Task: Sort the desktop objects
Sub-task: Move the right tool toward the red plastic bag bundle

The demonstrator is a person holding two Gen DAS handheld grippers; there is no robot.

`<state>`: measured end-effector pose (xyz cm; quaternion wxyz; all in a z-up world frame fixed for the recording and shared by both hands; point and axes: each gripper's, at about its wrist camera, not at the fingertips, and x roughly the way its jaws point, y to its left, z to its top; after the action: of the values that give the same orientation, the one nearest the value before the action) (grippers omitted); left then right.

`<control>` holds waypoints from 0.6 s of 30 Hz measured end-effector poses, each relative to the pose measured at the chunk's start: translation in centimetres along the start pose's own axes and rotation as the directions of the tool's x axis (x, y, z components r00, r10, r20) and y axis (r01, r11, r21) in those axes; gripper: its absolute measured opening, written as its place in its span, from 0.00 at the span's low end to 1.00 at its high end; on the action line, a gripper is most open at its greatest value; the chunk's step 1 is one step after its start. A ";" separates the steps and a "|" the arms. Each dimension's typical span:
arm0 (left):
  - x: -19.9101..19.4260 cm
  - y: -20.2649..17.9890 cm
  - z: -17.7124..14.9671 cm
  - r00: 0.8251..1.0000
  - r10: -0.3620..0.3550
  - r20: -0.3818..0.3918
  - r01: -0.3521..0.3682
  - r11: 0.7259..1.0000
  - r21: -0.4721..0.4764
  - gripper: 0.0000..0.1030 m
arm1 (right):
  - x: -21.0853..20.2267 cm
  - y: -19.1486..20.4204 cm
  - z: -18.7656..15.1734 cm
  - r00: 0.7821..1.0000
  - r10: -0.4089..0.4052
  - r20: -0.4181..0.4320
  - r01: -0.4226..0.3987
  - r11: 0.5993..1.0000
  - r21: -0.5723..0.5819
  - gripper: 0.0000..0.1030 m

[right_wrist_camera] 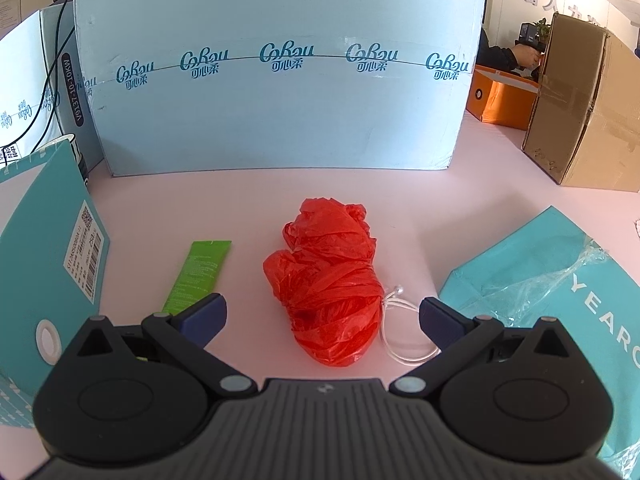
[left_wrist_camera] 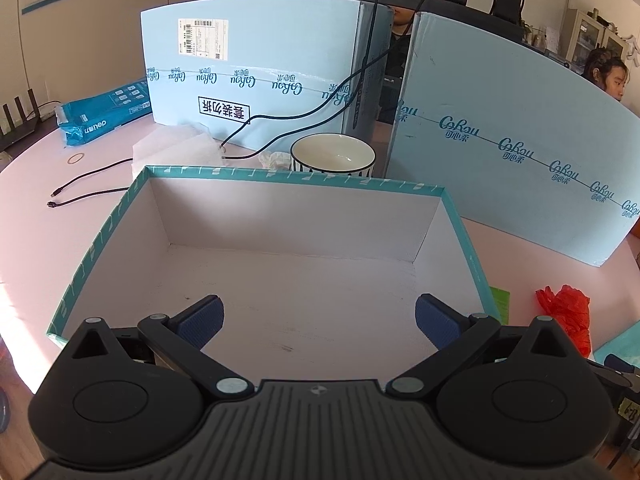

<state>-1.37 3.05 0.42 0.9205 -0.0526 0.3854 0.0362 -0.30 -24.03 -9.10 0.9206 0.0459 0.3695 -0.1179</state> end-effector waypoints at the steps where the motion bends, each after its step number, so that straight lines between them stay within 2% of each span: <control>1: 0.0 0.0 0.0 1.000 0.003 0.000 -0.003 1.000 -0.003 0.99 | 0.1 0.0 0.0 1.000 0.001 -0.004 -0.001 1.000 0.000 1.00; 18: 0.4 -0.1 0.1 1.000 0.029 -0.008 -0.029 0.999 -0.029 0.99 | 1.2 -0.1 0.8 1.000 0.008 -0.006 -0.009 1.000 -0.018 1.00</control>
<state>-0.97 2.98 0.23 0.9175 -0.0608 0.3891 0.0549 1.08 -24.48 -9.34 0.9203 0.0395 0.3732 -0.1105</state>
